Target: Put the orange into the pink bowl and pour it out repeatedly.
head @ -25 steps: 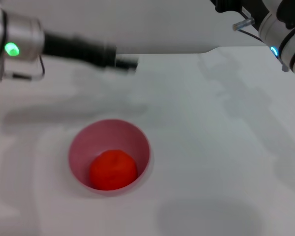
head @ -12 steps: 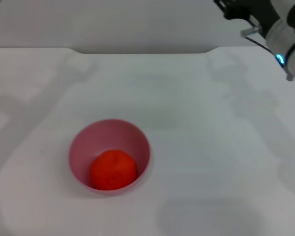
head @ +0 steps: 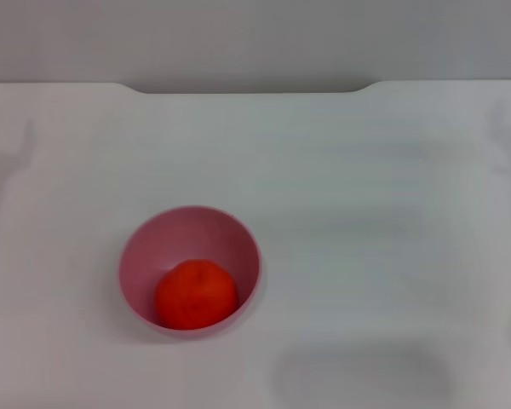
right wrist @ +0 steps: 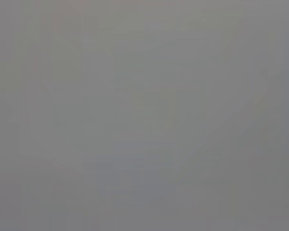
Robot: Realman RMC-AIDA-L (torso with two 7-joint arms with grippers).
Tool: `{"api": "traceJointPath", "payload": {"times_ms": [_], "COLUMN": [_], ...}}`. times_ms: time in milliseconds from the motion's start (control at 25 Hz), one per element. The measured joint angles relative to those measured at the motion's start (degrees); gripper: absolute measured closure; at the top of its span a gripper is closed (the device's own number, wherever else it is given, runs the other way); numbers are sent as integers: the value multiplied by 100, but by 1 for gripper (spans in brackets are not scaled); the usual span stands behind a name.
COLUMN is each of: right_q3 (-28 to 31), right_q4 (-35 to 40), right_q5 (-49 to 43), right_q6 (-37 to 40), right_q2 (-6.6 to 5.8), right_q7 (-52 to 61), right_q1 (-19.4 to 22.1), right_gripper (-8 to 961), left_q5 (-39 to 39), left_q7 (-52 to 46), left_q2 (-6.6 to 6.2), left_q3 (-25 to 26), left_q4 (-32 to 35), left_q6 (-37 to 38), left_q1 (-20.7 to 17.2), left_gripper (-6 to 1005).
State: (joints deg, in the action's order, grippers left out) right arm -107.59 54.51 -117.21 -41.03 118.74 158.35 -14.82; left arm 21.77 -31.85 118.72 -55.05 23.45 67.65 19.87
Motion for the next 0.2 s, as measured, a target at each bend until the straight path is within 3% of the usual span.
{"api": "traceJointPath", "payload": {"times_ms": [200], "right_q3": [-17], "right_q4": [-1348], "right_q5": [-634], "right_q6": [-1354], "right_q2": [-5], "right_q7": [1452], "right_q1": [-177], "right_gripper": [367], "left_q5": [-78], "left_q7": [74], "left_q2": [-13], "left_q3": [-6], "left_q4": [-178], "left_q6": [62], "left_q1": [-124], "left_gripper": [198]}}
